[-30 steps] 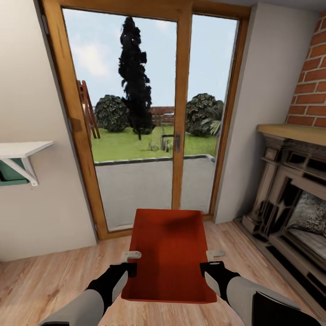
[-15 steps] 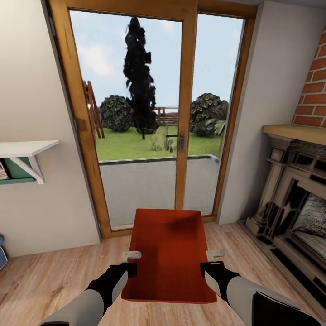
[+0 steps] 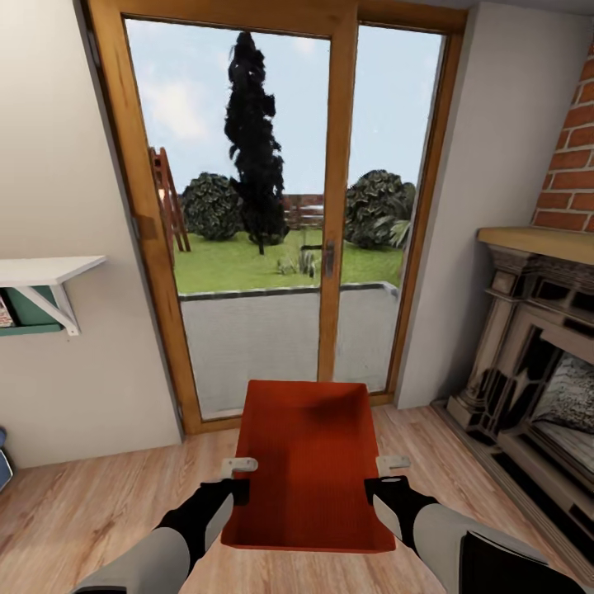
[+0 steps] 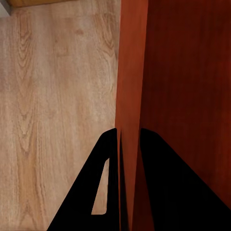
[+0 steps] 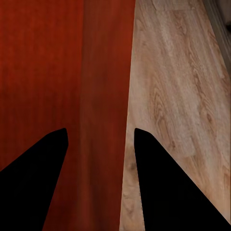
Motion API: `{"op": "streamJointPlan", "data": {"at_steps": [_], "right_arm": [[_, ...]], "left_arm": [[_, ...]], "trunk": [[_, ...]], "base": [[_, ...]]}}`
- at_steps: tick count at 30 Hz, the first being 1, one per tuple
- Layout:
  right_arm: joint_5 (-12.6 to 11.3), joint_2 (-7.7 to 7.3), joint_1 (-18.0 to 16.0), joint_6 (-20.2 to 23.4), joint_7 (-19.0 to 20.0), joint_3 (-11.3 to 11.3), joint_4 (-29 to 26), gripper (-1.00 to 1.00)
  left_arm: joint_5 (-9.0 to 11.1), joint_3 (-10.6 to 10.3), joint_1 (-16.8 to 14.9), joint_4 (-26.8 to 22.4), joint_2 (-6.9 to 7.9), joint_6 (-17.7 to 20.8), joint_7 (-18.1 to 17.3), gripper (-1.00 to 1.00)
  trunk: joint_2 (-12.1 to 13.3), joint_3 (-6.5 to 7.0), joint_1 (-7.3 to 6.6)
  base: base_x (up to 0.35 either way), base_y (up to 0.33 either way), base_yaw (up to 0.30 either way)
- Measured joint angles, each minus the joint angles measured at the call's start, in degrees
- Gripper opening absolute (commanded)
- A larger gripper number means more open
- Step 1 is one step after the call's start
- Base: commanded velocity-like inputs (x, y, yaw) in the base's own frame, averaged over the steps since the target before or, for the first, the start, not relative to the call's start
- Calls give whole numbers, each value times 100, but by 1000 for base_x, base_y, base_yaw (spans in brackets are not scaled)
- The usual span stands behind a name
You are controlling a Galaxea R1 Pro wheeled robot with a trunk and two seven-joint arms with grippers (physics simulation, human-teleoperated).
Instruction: Move the two storage containers from the living room to the garage. In the garage, place one container on the floor and stack the other container on top of it (either order is fine).
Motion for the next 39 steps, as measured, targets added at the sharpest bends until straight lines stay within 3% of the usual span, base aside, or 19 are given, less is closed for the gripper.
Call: {"op": "streamJointPlan", "data": {"at_steps": [8, 10, 31, 39], "right_arm": [[6, 12, -1, -2, -3, -5, 9, -100], [-3, 12, -2, -258, -3, 2, 21, -100], [9, 12, -1, -199, -6, 13, 18, -100], [10, 14, -2, -206, -6, 9, 20, -100]], "left_arm": [[3, -1, 1, 1, 12, -4, -21, -100], [-14, -23, 4, -20, 9, -230, -19, -100], [-9, -6, 1, 27, 12, -223, -31, -100], [-9, -9, 0, 23, 13, -225, -32, -100]], "trunk": [[0, 0, 0], [-1, 0, 0], [0, 0, -1], [0, 0, -1]], "base": [[0, -264, 0], [7, -282, 0], [74, -282, 0], [78, -271, 188]]}}
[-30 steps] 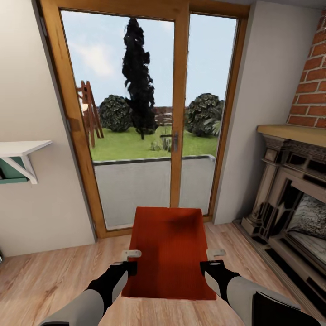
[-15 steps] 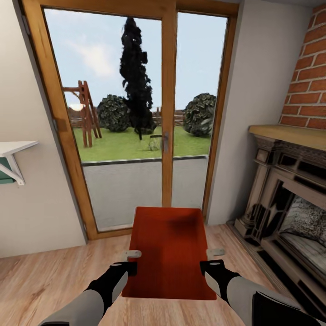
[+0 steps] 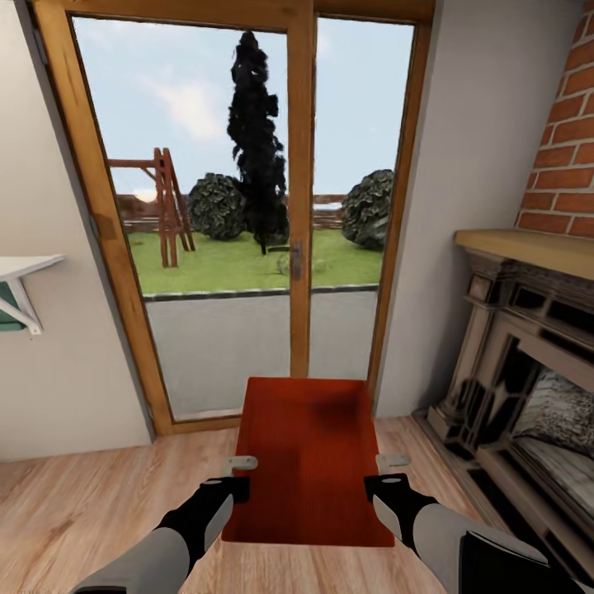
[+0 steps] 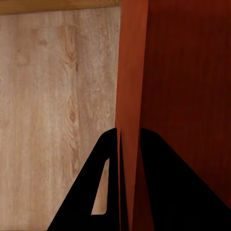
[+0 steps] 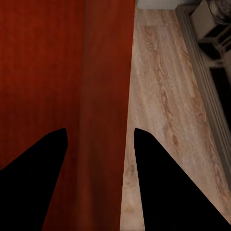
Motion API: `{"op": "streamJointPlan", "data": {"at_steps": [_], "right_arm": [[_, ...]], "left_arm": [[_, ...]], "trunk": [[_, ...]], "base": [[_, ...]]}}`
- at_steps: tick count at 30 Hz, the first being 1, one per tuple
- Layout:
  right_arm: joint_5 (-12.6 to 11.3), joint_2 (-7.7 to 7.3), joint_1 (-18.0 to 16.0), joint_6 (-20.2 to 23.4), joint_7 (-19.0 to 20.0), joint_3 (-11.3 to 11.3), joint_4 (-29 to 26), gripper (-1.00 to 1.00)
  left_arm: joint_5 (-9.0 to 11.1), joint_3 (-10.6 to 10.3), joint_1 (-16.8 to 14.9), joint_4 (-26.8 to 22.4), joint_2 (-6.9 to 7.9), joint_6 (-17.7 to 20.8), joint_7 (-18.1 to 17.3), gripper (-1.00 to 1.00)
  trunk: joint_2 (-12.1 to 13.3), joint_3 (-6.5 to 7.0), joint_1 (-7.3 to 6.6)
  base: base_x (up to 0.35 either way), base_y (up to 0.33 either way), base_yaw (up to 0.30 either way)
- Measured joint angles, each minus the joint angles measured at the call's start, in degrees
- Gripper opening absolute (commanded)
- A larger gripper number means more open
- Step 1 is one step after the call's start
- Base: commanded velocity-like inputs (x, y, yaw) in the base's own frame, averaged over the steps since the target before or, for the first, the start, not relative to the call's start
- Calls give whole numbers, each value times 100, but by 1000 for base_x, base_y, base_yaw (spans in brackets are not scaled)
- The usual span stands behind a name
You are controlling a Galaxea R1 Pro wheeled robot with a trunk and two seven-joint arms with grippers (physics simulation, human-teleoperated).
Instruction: Move the two storage containers from the living room to the garage. In the garage, place one container on the floor and stack the other container on top of it (either order is fine).
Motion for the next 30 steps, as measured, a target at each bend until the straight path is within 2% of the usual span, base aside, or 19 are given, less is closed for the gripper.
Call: {"op": "streamJointPlan", "data": {"at_steps": [8, 30], "right_arm": [[-4, 3, 0, -55, -3, -2, 2, -100], [-4, 0, 1, -59, -4, -1, 1, -100]], "left_arm": [[-2, -11, -2, -7, 3, -42, -2, -100], [-2, -15, -2, -8, -1, -44, 5, -100]], "trunk": [[0, 7, 1], [0, 145, 1]], "base": [[13, -51, 102], [0, 0, 254]]}}
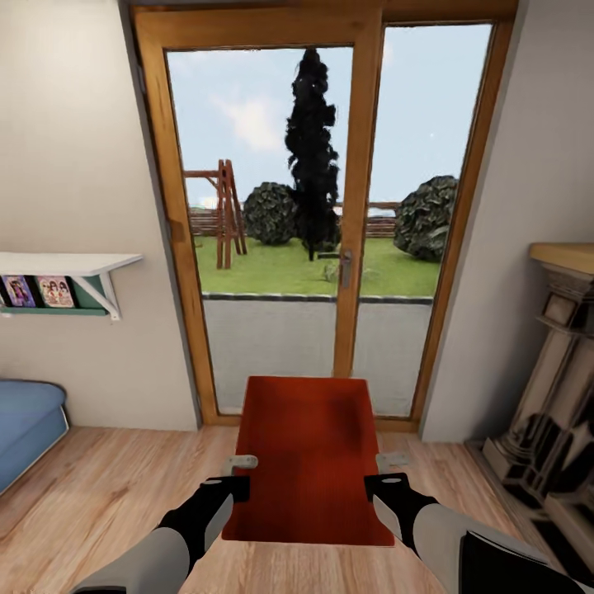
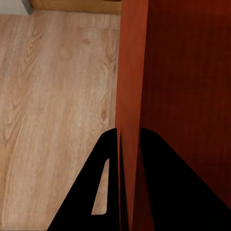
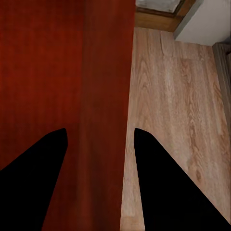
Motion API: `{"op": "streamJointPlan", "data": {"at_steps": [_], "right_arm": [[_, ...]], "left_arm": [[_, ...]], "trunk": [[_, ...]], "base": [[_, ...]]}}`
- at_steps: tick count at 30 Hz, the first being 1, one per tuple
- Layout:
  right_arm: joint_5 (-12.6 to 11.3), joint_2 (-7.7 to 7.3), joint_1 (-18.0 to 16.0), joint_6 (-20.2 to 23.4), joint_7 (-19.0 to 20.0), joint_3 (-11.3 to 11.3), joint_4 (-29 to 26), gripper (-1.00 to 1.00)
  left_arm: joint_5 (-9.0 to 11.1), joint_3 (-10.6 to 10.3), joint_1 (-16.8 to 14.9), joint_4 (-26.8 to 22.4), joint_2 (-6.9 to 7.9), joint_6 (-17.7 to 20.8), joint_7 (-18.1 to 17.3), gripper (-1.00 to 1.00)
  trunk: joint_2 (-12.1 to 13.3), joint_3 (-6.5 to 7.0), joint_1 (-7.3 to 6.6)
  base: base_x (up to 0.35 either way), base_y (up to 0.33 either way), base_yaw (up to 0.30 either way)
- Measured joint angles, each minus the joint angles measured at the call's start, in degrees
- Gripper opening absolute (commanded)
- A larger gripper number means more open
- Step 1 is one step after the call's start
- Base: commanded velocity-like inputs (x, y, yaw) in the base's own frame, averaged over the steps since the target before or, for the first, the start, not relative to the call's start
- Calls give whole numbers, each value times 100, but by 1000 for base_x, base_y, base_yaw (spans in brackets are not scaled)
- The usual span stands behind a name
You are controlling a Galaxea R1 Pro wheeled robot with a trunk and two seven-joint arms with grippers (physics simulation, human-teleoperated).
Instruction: Move the two storage containers from the living room to the garage. In the garage, place one container on the floor and stack the other container on top of it (either order is fine).
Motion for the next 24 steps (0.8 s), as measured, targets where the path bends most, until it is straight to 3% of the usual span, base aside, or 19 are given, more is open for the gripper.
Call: {"op": "streamJointPlan", "data": {"at_steps": [6, 15, 24], "right_arm": [[0, 2, 0, 1, -1, 1, 2, -100], [-2, -3, 0, -2, 4, -2, 1, -100], [9, 5, 0, 0, -1, -6, 7, -100]], "left_arm": [[0, 1, 1, 0, 1, 0, -1, -100], [0, -1, -1, 1, -2, -1, 0, -100], [2, -1, 1, 0, 1, 0, 1, -100]], "trunk": [[0, 38, 0], [1, 51, 0], [1, 51, 0]], "base": [[0, 0, 248], [0, 0, 63], [0, 0, 255]]}}
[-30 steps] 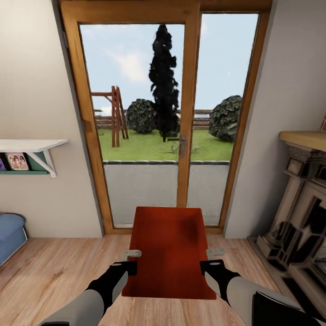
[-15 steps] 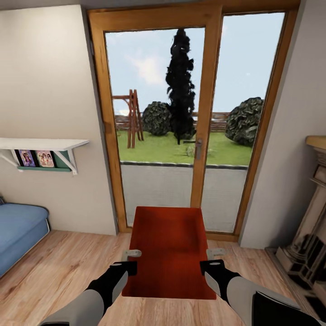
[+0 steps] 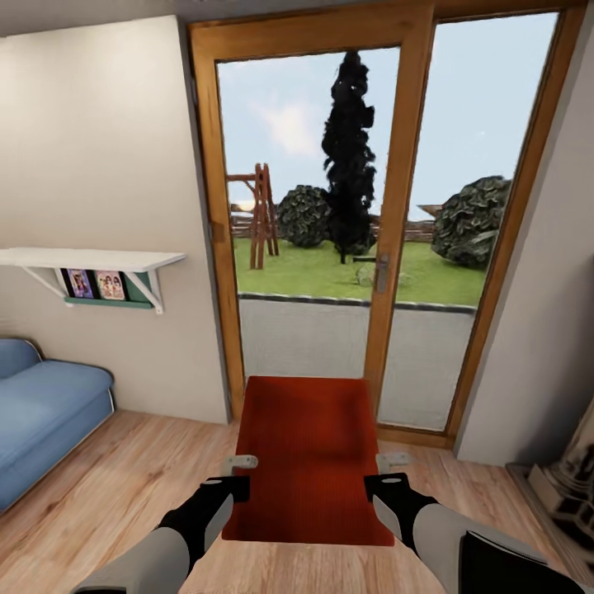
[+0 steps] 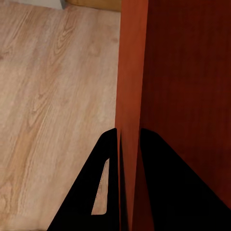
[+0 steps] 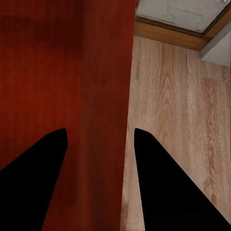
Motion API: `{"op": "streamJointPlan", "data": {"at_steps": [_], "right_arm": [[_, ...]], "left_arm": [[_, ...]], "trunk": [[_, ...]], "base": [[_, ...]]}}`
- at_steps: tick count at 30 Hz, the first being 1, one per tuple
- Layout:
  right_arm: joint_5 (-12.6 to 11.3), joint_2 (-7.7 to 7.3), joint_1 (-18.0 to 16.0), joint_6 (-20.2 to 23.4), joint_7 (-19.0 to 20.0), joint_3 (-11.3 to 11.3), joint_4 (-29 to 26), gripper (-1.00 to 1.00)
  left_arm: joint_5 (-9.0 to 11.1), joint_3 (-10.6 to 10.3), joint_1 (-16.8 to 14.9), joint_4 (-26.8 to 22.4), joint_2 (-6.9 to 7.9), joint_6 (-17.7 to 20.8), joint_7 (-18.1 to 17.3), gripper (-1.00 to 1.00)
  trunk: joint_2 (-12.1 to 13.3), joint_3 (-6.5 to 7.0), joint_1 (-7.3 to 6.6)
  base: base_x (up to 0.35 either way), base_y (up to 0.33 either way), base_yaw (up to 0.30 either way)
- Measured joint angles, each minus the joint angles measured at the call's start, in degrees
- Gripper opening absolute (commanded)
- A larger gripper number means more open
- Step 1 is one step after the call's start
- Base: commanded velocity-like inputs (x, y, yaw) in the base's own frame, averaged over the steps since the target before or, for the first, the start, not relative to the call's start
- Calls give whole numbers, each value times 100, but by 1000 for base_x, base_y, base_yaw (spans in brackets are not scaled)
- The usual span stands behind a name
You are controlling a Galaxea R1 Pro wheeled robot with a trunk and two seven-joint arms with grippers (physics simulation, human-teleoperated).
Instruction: Move the two storage containers from the living room to the garage. In the garage, place one container on the floor and stack the other container on top of it (either order is fine).
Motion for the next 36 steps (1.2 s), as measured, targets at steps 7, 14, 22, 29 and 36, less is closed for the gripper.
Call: {"op": "streamJointPlan", "data": {"at_steps": [7, 14, 22, 29, 36], "right_arm": [[0, -1, 0, 2, 1, 0, -2, -100], [0, 0, 0, 4, 2, 0, -2, -100], [0, 0, 0, 0, 2, -3, -2, -100], [0, 0, 0, 2, 2, -2, -1, -100], [0, 0, 0, 1, 2, -4, -2, -100]], "left_arm": [[-1, 2, 1, 0, 0, 0, -2, -100], [-1, 5, 1, 0, 3, 0, -9, -100], [-1, 2, -1, 0, 3, 0, -8, -100], [-1, 4, 0, 1, 4, 0, -9, -100], [-1, 3, -2, 0, 4, 0, -10, -100]], "trunk": [[0, 0, 0], [0, 0, 0], [0, 0, 0], [0, 0, 0], [0, 0, 0]], "base": [[0, 0, 276], [0, 0, 276], [0, 0, 276], [0, 0, 276], [0, 0, 276]]}}
